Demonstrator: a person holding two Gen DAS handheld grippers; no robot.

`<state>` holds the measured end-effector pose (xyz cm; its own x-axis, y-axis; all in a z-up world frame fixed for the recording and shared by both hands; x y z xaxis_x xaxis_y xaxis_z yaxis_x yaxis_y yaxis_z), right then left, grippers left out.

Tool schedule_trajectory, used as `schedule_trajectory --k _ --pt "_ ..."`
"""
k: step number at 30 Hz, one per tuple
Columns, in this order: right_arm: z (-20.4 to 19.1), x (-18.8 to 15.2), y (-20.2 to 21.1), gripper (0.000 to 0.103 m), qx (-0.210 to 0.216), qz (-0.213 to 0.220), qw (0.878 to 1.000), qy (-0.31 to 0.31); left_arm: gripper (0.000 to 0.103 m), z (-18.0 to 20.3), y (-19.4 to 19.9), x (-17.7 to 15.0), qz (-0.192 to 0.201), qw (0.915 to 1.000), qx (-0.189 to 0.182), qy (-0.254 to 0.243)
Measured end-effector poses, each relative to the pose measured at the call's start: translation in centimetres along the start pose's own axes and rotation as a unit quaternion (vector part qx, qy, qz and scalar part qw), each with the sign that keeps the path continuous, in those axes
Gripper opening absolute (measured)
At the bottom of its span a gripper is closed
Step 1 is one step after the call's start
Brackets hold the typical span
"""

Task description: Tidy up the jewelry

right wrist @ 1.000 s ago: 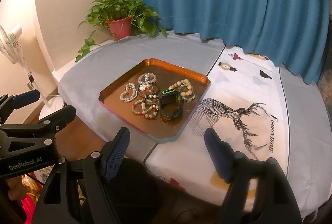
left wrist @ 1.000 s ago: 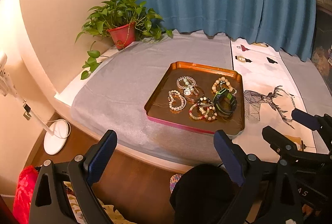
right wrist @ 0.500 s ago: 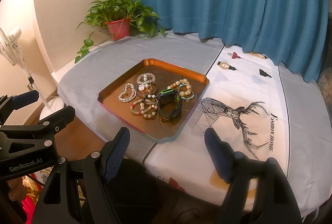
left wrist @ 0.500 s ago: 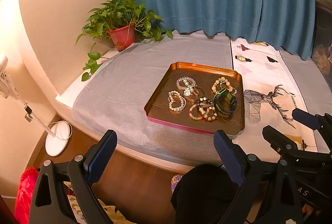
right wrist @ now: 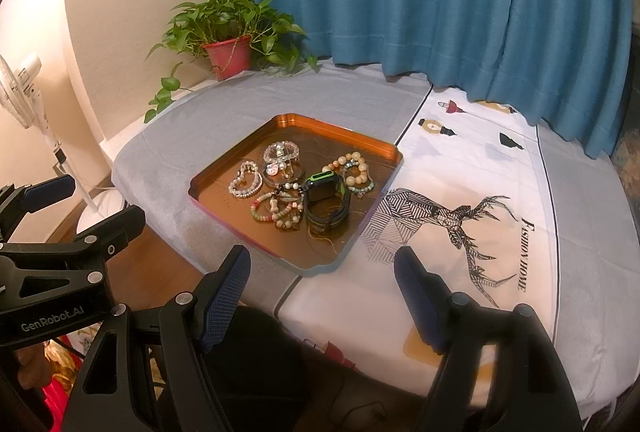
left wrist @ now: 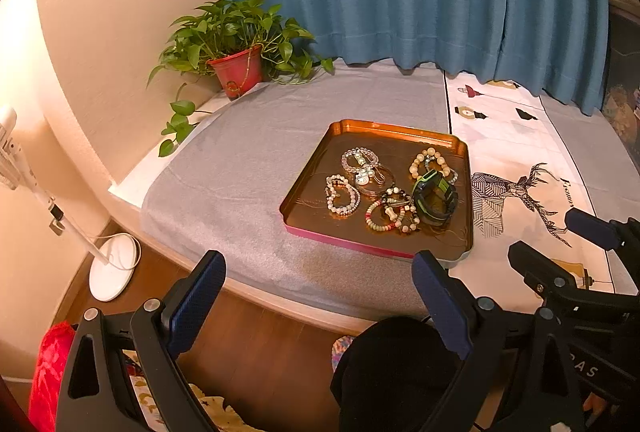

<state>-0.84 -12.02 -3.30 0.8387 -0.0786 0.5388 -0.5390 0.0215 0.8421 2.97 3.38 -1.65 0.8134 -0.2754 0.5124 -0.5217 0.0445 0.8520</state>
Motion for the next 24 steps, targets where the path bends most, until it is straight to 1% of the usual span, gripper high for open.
schedule_trajectory --k 17,24 --pt "0.0 0.0 -0.1 0.075 0.0 0.0 1.0 0.0 0.093 0.2 0.0 0.0 0.0 1.0 0.001 -0.001" --pt "0.0 0.0 0.0 0.075 0.001 0.0 1.0 0.0 0.093 -0.9 -0.4 -0.2 -0.004 1.0 0.003 0.0"
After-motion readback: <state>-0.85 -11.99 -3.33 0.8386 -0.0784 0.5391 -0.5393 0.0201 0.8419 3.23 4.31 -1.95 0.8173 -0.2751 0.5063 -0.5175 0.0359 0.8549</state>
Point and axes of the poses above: each gripper's, at about its wrist camera, not at the fingertips, and y roughly against the way its jaws point, z to its right, x to its top, the point moved 2 cm from there along -y, roughly the way its jaws point, and after that the axes turned 14 degrees about -z, right-handed, at the moved point
